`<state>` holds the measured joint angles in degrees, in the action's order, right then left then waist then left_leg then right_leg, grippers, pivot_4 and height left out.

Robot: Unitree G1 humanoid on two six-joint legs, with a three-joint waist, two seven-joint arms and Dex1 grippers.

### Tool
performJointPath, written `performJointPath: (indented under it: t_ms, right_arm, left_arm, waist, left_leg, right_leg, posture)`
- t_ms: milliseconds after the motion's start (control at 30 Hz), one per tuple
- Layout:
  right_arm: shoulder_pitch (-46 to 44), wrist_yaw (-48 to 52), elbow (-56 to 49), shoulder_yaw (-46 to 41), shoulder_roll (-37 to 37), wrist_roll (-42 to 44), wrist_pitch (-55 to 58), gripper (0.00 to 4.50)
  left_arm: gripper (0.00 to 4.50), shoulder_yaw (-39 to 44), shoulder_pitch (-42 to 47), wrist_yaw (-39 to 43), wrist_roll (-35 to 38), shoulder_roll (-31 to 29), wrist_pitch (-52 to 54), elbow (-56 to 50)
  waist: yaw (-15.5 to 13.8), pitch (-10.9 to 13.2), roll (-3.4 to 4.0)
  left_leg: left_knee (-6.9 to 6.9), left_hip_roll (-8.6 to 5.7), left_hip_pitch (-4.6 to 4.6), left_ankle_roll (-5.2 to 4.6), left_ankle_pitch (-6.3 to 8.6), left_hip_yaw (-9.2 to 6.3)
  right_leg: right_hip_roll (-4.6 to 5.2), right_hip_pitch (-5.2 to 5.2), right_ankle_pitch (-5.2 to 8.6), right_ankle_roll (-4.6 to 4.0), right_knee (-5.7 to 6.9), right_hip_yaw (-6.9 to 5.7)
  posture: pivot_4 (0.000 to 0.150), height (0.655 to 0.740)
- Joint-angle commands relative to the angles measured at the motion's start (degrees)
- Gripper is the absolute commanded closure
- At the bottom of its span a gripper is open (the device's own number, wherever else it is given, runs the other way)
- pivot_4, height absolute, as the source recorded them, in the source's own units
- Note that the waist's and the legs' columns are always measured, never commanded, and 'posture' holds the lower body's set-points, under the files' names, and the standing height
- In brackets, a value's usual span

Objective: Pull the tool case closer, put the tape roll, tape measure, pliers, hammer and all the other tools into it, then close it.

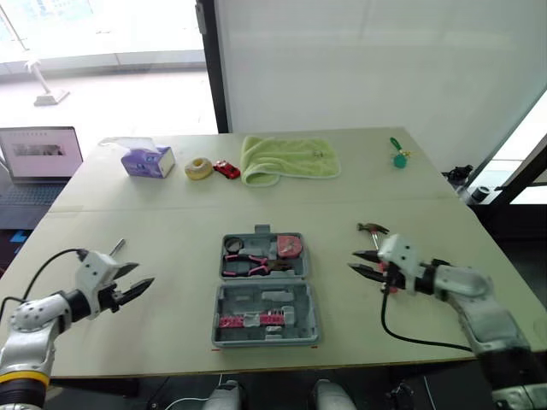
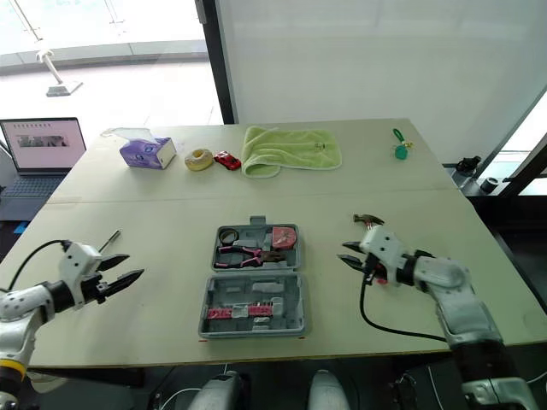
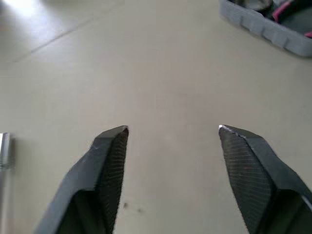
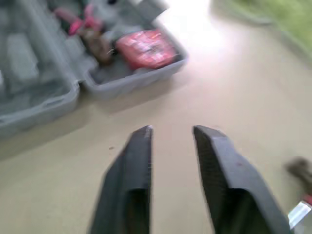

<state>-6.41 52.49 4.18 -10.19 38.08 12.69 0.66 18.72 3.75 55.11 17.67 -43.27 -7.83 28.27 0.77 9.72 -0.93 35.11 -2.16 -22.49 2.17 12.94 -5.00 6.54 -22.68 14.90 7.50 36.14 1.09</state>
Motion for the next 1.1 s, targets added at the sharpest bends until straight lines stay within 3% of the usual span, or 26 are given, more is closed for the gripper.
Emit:
performJointPath:
  t_ms: [33, 100, 133, 433, 600, 700, 967, 1100]
  right_arm:
    - [5.6, -5.3, -4.7, -10.7, -1.9, 6.4, 0.3, 1.14]
    - [9.5, -7.3, -5.2, -15.3, -3.1, 9.3, 1.8, 0.14]
    - [11.2, -8.0, -5.0, -17.7, -3.9, 11.5, 2.7, 0.06]
    - [18.0, -4.4, 3.3, -26.8, -1.9, 17.0, 2.8, 0.06]
    - [16.3, -7.2, 9.2, -24.5, 2.0, 10.9, 1.8, 0.06]
    - [15.7, -7.9, 6.7, -21.6, 2.7, 9.2, 3.6, 0.06]
    - [13.9, -11.2, -3.7, -17.3, 2.2, 10.2, 12.4, 0.06]
    - [13.6, -14.3, -6.9, -14.8, 3.4, 6.1, 15.8, 0.06]
  left_arm:
    - [0.0, 7.7, -3.7, -2.6, 3.3, -1.7, -0.4, -1.3]
    - [0.0, 11.0, -6.2, -3.2, 4.5, -2.1, -0.5, -0.3]
    - [0.0, 12.6, -7.3, -3.3, 5.1, -2.3, -0.6, 0.6]
    - [0.0, 17.5, -11.2, -1.7, 6.6, -3.8, -1.0, 6.2]
    - [0.0, 17.7, -10.0, -1.4, 6.6, -4.7, -0.4, 7.8]
    - [0.0, 17.5, -10.1, -0.3, 7.1, -4.8, 0.9, 7.1]
    - [0.0, 14.7, -13.3, 2.3, 7.7, -3.2, 6.4, -4.3]
    - [0.0, 7.6, -11.5, 8.1, 8.1, -7.1, 14.5, -16.4]
  waist:
    - [0.0, 0.0, -0.01]
    - [0.0, 0.0, -0.01]
    - [-0.1, 0.0, -0.01]
    - [-0.1, 0.0, -0.02]
    - [-0.1, 0.0, -0.02]
    - [0.1, 0.0, -0.01]
    - [-0.2, 0.0, -0.03]
    - [-1.1, 0.0, -0.07]
  left_leg:
    - [0.0, 0.0, 0.0, 0.0, 0.0, 0.0]
    - [-0.01, 0.07, 0.02, 0.0, 0.0, 0.02]
    - [-0.01, 0.11, 0.02, 0.0, 0.0, 0.02]
    - [0.02, 0.09, 0.01, 0.01, 0.01, 0.09]
    - [0.01, 0.09, 0.01, 0.01, 0.01, 0.12]
    - [-0.01, 0.09, 0.01, 0.01, 0.01, 0.12]
    - [0.0, 0.09, -0.01, 0.01, 0.01, 0.09]
    - [0.04, 0.05, -0.07, 0.02, 0.01, 0.09]
  right_leg:
    - [0.0, -0.01, 0.0, -0.01, 0.0, 0.0]
    - [0.02, 0.0, 0.12, -0.2, -0.01, 0.01]
    - [0.03, 0.01, 0.13, -0.22, -0.02, 0.01]
    - [0.2, 0.07, 0.19, -0.25, -0.11, 0.01]
    - [0.21, 0.05, 0.2, -0.25, -0.12, 0.02]
    - [0.19, 0.03, 0.2, -0.25, -0.11, 0.02]
    - [0.24, 0.03, 0.2, -0.25, -0.12, 0.07]
    - [0.26, 0.04, 0.2, -0.26, -0.18, 0.04]
  posture:
    - [0.15, 0.7367]
    - [0.15, 0.7367]
    - [0.15, 0.7367]
    - [0.15, 0.7367]
    - [0.15, 0.7367]
    - [0.15, 0.7367]
    - [0.15, 0.7367]
    - [0.15, 0.7367]
